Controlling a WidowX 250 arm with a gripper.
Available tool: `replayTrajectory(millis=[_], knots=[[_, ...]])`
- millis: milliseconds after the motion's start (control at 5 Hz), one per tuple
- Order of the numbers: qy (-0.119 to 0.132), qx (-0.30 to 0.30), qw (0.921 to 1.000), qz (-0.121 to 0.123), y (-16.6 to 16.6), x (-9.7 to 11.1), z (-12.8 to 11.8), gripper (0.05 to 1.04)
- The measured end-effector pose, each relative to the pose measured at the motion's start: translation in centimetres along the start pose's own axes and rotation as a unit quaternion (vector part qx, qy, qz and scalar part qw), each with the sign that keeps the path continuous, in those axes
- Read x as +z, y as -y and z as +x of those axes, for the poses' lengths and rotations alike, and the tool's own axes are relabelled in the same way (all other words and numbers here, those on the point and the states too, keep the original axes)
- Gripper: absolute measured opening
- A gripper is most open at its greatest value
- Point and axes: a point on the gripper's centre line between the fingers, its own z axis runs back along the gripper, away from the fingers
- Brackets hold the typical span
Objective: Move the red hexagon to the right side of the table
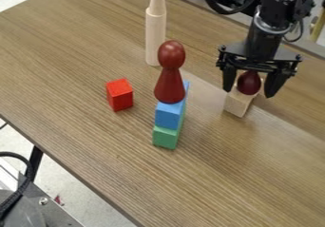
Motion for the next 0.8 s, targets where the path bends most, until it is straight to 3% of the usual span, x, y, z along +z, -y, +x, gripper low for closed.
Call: replayTrajectory(millis=[400, 800], knots=[[0.014, 0.001, 0.9999, -0.003, -0.2, 1.3, 0.8, 1.0], [0.043, 0.012, 0.9985, -0.032, -0.2, 4.6, 1.3, 1.0]])
